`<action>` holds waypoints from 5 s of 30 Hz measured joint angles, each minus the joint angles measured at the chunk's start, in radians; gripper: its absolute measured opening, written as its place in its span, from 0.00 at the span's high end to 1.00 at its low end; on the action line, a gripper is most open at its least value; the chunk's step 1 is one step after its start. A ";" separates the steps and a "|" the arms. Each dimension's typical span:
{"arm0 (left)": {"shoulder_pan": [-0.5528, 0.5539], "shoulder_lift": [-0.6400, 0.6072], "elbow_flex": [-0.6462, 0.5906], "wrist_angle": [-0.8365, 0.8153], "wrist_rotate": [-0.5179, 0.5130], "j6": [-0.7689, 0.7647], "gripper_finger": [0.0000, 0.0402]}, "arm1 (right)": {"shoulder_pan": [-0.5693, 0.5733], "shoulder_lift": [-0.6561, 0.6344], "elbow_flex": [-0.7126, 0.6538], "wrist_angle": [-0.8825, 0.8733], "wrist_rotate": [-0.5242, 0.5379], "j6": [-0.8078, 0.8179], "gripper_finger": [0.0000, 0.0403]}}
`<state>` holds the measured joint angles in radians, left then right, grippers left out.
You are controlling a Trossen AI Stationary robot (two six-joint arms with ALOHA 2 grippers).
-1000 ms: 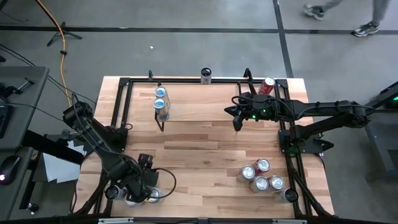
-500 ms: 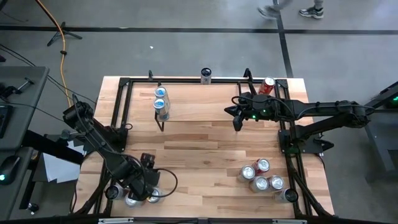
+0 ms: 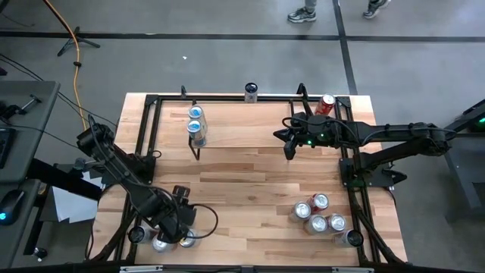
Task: Place canned beverage on shelf
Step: Put the blue soda can aligned with the other blue soda cans on the shelf
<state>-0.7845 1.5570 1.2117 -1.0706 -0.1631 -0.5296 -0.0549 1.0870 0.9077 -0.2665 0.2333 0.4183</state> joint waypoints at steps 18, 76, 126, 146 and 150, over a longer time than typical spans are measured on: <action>0.239 -0.037 0.581 -0.299 -0.028 0.080 0.63 | 0.000 -0.002 0.000 0.005 -0.042 -0.034 1.00; 1.104 0.423 1.127 -0.500 0.118 0.515 0.52 | 0.060 0.014 0.000 0.489 -0.083 -0.072 1.00; 1.111 -0.005 0.867 -0.043 0.352 0.673 0.28 | 0.035 0.085 0.029 0.582 -0.128 -0.080 1.00; 1.116 -0.223 0.298 0.484 0.223 0.784 0.28 | 0.028 0.071 0.048 0.489 -0.136 -0.080 1.00; 1.119 -0.182 0.296 0.402 0.223 0.934 0.28 | 0.028 0.071 0.048 0.489 -0.135 -0.079 1.00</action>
<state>0.3340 1.3752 1.5082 -0.6688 0.0595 0.4039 -0.0265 1.1580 0.9554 0.2230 0.0978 0.3389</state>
